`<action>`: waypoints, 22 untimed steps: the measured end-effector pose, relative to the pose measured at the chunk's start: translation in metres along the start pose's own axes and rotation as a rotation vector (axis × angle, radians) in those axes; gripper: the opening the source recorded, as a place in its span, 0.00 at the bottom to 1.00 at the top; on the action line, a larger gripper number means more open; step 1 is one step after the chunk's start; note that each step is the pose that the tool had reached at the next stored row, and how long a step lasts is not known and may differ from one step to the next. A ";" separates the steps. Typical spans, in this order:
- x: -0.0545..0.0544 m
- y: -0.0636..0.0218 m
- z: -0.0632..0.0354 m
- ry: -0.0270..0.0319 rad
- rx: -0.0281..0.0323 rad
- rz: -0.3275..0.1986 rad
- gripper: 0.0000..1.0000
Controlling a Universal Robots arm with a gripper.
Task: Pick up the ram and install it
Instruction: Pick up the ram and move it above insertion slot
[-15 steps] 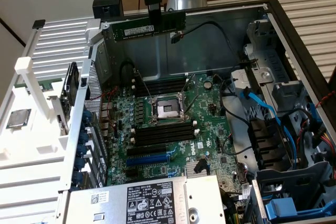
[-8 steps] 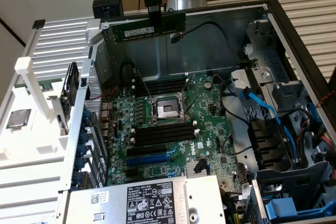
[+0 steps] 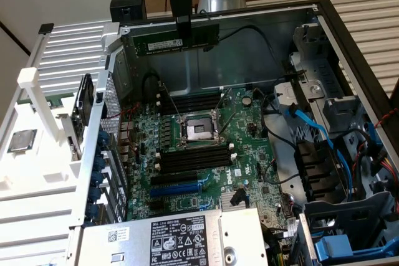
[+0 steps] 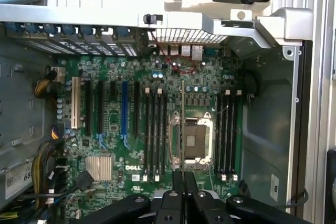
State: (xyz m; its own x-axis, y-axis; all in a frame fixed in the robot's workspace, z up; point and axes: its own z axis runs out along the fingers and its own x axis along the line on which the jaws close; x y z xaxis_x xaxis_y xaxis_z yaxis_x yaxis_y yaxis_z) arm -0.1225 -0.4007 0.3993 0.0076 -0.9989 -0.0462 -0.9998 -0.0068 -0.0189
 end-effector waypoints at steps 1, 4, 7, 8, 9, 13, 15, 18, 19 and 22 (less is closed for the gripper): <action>-0.001 -0.0001 0.0008 0.0022 -0.0043 0.000 0.12; -0.003 -0.0024 0.0029 0.0087 -0.0158 0.001 0.12; -0.005 -0.0049 0.0064 0.0175 -0.0164 0.000 0.12; -0.006 -0.0061 0.0077 0.0194 -0.0168 0.000 0.12; -0.007 -0.0072 0.0089 0.0214 -0.0176 0.000 0.12; -0.009 -0.0107 0.0137 0.0242 -0.0269 0.001 0.12; -0.010 -0.0125 0.0170 0.0244 -0.0299 0.001 0.12; -0.009 -0.0131 0.0224 0.0245 -0.0307 0.001 0.12; -0.009 -0.0131 0.0243 0.0244 -0.0307 0.001 0.12; -0.008 -0.0130 0.0296 0.0244 -0.0308 0.001 0.12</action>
State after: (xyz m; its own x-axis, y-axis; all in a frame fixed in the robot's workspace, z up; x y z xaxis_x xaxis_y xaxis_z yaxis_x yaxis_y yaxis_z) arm -0.1090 -0.3908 0.3703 0.0067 -0.9997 -0.0218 -0.9999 -0.0069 0.0118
